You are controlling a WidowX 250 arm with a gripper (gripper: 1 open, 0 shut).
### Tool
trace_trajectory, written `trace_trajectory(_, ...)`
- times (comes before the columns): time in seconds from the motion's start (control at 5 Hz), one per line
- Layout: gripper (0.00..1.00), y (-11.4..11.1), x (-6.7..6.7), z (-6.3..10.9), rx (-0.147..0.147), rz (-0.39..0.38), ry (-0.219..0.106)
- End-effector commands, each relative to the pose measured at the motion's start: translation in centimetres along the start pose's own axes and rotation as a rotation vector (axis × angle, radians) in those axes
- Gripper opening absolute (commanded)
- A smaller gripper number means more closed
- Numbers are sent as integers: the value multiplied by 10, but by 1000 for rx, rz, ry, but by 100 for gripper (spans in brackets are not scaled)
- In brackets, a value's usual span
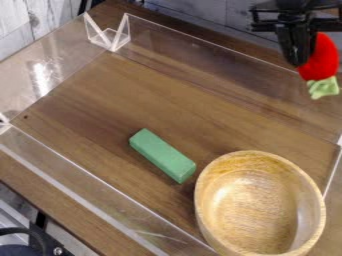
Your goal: Move the red object to the left side of the table
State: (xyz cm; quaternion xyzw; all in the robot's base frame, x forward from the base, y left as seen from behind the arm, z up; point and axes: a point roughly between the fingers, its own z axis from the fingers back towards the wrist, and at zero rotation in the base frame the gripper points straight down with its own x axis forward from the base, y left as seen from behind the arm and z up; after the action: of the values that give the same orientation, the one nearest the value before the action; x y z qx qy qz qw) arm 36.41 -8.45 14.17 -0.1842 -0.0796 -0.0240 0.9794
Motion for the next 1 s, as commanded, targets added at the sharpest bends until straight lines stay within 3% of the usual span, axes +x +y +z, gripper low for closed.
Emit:
trace_trajectory(0.0, 0, -3, 9, 22, -14, -29, -58)
trace_trajectory(0.4, 0, -1, 13, 28, -28, -39, -55)
trace_trajectory(0.8, 0, -5, 12, 21, -38, -51, -45)
